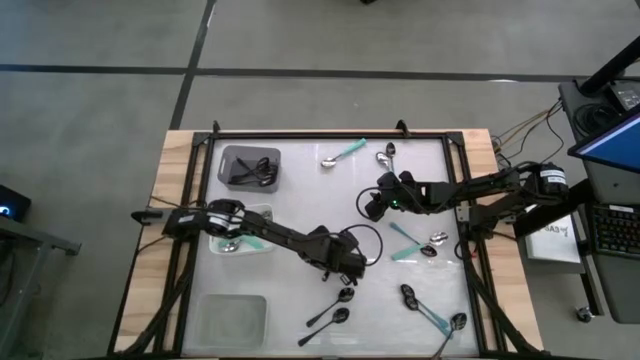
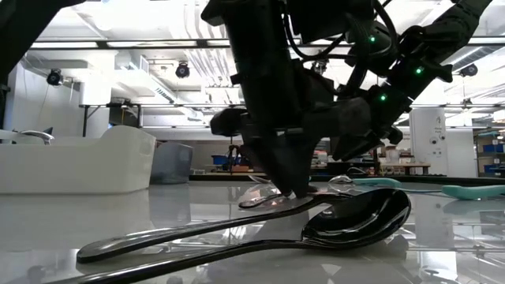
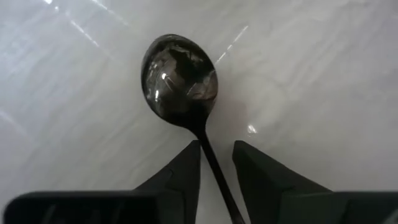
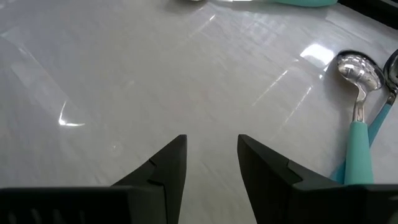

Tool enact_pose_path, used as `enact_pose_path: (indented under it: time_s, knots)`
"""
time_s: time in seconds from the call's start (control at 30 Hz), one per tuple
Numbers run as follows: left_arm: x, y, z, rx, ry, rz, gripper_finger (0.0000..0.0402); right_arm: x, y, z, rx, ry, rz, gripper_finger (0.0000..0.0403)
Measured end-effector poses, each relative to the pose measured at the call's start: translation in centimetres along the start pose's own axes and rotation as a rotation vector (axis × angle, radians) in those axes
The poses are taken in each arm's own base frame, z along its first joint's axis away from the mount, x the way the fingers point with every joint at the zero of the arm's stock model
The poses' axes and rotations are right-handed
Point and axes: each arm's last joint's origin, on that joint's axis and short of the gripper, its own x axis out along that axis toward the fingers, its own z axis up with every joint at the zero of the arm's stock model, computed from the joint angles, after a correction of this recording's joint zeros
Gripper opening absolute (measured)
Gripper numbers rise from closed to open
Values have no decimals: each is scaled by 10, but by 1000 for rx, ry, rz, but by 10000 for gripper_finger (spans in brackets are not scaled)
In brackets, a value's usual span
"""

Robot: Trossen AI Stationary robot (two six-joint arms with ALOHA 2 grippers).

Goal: Sort silverware by color (type)
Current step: Put the black spoon into the black bin

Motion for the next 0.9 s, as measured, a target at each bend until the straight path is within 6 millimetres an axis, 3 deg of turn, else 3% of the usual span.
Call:
enact_pose_path:
  time_s: [0.17,0.37,0.43,0.57,0.7,0.9]
  knots:
    - [-4,8,2,55,-13,11,13,0,0,0,0,0,0,134]
    - [-10,26,9,133,-14,116,3,0,0,0,0,0,0,134]
    - [-21,30,16,141,-41,112,2,0,0,0,0,0,0,134]
    - [-67,49,31,173,-132,139,1,0,0,0,0,-1,1,134]
    - [-98,82,32,219,-147,173,1,0,0,0,1,-1,1,134]
    - [-135,169,20,182,-196,186,1,0,0,0,0,0,0,134]
